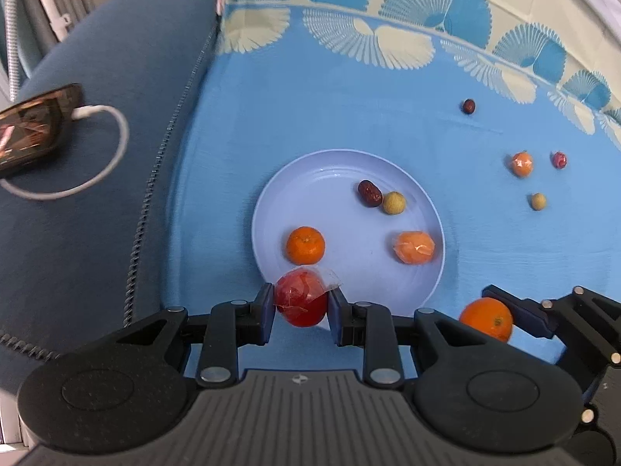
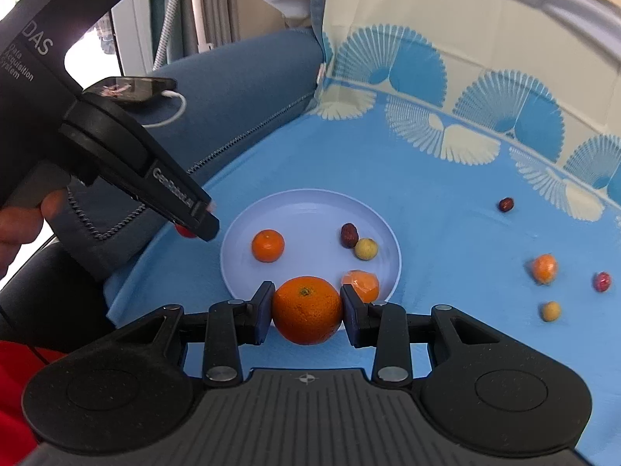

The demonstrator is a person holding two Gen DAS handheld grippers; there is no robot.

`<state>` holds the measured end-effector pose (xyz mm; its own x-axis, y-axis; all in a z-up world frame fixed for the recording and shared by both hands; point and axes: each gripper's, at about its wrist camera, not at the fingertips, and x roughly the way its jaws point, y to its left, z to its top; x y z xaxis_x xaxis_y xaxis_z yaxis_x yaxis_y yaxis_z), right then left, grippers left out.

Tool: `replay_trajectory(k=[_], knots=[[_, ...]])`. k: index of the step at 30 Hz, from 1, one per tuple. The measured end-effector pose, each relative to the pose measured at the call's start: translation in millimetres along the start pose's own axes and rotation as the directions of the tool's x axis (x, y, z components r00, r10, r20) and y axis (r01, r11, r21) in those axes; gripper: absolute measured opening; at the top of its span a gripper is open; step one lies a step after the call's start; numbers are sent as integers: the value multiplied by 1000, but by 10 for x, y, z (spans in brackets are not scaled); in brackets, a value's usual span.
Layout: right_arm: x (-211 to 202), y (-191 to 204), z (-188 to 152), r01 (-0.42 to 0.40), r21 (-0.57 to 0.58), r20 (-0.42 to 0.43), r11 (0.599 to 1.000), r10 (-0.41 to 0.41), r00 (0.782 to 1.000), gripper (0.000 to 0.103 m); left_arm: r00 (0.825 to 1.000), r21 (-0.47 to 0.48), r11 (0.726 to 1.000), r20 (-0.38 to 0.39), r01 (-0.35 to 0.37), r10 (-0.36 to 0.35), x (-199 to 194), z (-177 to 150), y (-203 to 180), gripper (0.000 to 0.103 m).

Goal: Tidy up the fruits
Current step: 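Carry the wrapped red fruit and mandarin over the plate with both tools, then open both tools to drop the wrapped red fruit and mandarin onto the plate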

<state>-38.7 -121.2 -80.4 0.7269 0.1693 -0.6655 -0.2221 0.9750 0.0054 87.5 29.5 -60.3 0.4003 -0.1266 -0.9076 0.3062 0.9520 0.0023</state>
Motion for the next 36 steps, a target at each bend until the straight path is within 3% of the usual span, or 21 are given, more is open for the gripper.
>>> replay_trajectory(k=[14,16,18,20,24,32,36], knots=[[826,-194,114,-26,19,-101,999,28,994,39,997,28,1000,-71,-15,17,750,399,-70,31],[884,-220,146,-31,21,-104,999,33,994,40,998,28,1000,-63,-12,13,783,440,-58,47],[927,-251,197,-37,24,-99,999,40,994,57,1000,33,999,-16,-13,13,718,475,-51,86],[927,-267,251,-31,17,-88,999,33,996,74,998,29,999,46,-45,43,591,487,-50,102],[759,-284,268,13,14,-71,1000,-12,997,91,995,48,996,71,-78,74,342,407,-44,103],[35,-76,-99,-8,44,-116,999,13,993,100,995,-23,995,4,-99,99,-142,-276,13,103],[-265,58,-158,24,-2,-65,1000,-24,998,102,986,15,988,61,-156,155,-382,-564,-36,103]])
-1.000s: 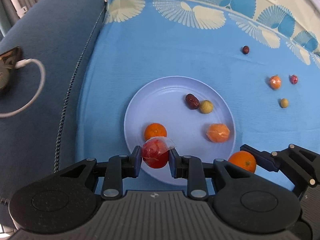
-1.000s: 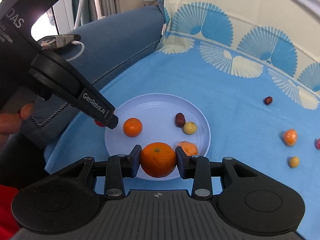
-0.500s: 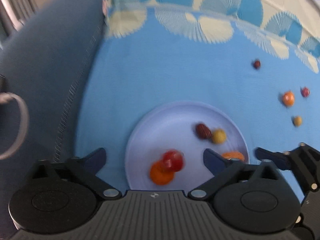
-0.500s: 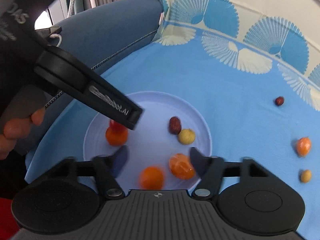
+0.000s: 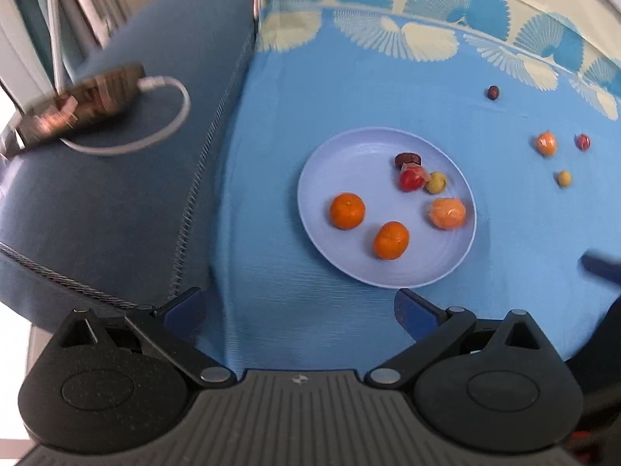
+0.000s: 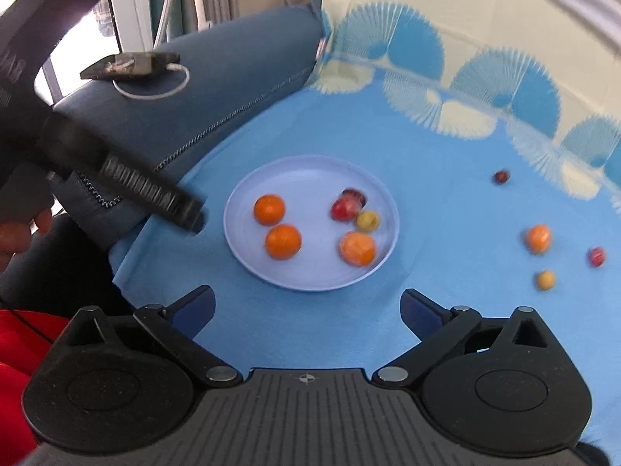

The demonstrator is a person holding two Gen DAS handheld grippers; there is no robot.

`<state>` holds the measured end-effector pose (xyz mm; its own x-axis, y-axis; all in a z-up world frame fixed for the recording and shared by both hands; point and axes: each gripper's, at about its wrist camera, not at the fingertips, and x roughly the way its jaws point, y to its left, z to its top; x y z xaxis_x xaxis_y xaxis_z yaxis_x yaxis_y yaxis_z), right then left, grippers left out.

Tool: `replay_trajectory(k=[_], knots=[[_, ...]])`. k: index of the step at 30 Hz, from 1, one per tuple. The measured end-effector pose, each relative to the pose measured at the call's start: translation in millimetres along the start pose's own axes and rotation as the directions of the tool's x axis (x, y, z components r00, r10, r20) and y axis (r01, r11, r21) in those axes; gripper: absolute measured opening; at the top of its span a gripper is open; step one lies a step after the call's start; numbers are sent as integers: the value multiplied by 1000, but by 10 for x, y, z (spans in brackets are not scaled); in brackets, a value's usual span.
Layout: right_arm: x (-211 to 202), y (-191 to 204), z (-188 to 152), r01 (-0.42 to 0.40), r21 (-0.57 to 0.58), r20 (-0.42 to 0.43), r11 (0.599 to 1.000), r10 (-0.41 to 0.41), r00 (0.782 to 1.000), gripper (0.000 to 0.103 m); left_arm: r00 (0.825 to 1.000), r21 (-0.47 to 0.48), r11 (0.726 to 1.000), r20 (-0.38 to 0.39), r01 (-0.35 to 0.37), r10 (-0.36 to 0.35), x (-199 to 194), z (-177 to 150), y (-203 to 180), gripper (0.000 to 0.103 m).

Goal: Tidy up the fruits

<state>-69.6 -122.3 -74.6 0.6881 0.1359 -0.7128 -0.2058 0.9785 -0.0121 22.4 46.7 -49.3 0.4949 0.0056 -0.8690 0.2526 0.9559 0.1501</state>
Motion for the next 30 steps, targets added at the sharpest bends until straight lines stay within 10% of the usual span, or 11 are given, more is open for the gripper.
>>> replay_trajectory(k=[30], knots=[[-1136,118,-308,98,58,273,993,-110,956,102,979,38,999,202,4,-11,-1010,-466,-248,103]])
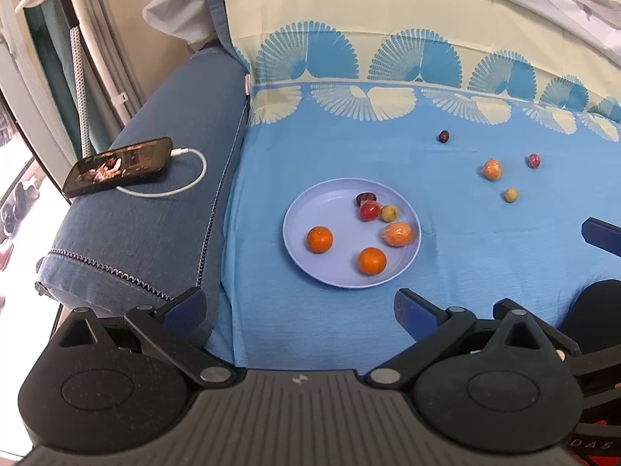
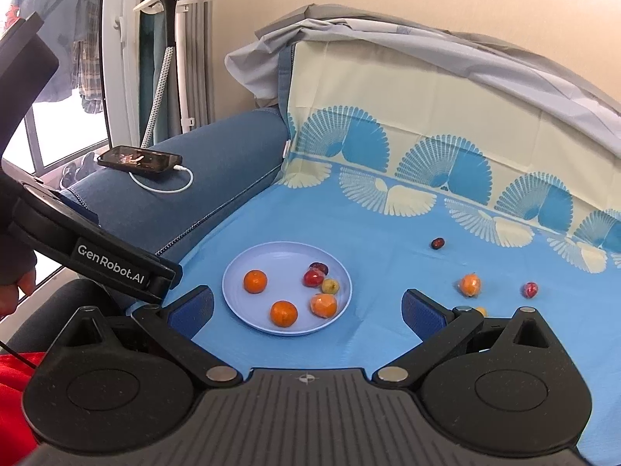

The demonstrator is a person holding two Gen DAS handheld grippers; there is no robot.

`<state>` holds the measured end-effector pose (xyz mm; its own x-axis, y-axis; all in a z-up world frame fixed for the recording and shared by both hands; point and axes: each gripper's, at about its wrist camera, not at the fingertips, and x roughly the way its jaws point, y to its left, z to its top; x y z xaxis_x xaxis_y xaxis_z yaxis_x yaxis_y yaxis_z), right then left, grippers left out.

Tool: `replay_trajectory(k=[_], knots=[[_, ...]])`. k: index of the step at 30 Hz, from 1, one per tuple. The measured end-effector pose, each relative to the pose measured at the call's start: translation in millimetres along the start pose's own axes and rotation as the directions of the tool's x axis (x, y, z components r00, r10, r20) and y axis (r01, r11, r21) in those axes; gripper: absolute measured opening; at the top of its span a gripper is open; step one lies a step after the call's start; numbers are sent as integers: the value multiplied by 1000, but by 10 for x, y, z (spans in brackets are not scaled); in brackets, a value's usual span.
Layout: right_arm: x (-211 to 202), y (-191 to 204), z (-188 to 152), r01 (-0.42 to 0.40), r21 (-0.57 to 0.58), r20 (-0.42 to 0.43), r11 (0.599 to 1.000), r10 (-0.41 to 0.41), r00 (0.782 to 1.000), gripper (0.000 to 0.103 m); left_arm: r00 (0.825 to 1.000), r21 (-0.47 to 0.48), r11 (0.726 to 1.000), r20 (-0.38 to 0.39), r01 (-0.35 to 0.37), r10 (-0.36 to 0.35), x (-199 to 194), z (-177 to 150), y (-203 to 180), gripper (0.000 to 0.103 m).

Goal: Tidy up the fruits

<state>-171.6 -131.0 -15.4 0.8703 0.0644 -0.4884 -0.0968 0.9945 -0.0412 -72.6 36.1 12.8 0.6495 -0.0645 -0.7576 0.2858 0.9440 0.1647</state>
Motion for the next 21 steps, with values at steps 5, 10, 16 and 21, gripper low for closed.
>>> replay_trajectory(k=[5,10,16,21], knots=[[-46,-29,-23,14,3,0,1000,-14,1000,102,1000,28,1000,-6,12,-12,32,22,-78,103],[-9,-78,-44,11,31,-6,999,-11,1000,102,1000,51,999,-26,10,-8,100,18,-109,103],[67,-54,-62,-15,28,-25,999,16,1000,102,998,29,1000,-61,4,-2,189,9,-65,103],[123,-75,-78,-23,39,-41,999,25,999,102,997,42,999,-70,-9,12,230,25,-75,103]])
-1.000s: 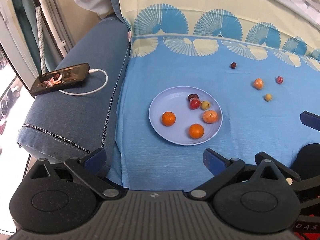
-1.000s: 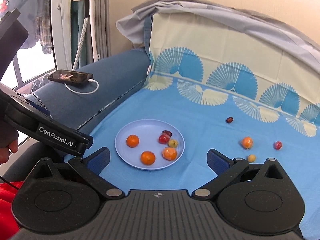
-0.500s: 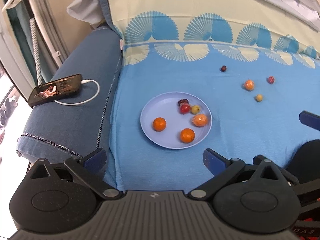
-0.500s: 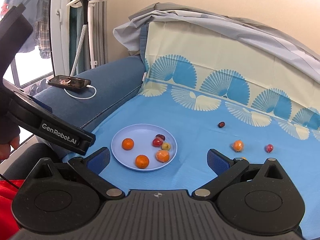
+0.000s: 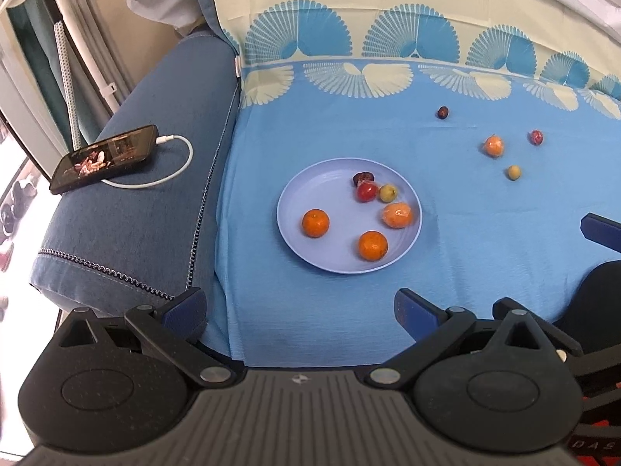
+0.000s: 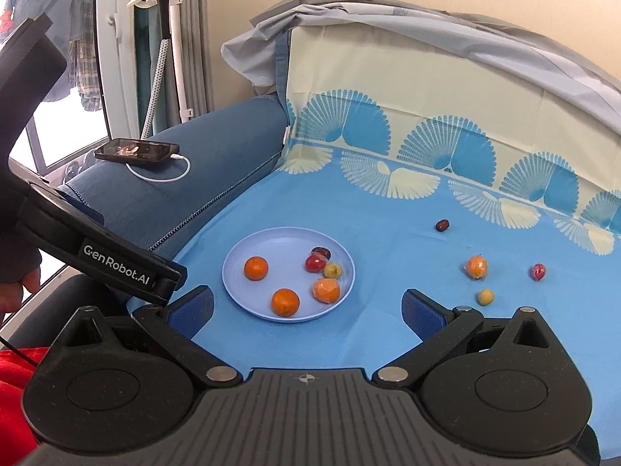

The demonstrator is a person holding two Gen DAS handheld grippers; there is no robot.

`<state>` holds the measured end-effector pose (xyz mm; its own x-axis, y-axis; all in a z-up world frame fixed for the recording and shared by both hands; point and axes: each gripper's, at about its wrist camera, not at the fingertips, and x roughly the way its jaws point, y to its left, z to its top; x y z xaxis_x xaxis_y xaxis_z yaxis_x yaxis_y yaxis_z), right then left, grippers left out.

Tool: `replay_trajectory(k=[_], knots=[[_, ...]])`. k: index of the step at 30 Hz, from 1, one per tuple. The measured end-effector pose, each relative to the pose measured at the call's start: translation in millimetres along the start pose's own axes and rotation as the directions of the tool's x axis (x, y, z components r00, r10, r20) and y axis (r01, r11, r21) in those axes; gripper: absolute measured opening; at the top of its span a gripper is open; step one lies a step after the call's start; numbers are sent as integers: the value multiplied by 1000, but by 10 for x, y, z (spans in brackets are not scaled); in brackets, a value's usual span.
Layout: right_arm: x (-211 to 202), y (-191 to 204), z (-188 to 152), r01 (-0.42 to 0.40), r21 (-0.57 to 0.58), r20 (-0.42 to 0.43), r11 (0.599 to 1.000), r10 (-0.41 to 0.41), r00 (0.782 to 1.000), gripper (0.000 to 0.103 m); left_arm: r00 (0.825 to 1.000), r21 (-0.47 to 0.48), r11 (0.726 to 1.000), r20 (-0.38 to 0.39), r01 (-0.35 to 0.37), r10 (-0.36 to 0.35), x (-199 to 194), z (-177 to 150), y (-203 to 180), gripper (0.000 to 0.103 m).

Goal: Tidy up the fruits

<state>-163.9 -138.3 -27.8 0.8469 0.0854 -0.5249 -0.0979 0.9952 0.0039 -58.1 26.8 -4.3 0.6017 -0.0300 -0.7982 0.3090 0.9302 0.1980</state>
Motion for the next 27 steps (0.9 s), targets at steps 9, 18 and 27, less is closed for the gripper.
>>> replay_trajectory(k=[9,18,27], knots=[[106,-73,-21,-13,22,-19,1000,14,1000,102,999,5,1000,-31,-19,19,114,77,-39,103],[247,-258,-72,9,104,-43,994,-5,999,102,997,29,1000,-78,-9,11,278,172,-142,103],[395,-675,-140,99,197,-62,975,-88,994,102,992,35,998,-118,50,-46,516,494,-418,103]])
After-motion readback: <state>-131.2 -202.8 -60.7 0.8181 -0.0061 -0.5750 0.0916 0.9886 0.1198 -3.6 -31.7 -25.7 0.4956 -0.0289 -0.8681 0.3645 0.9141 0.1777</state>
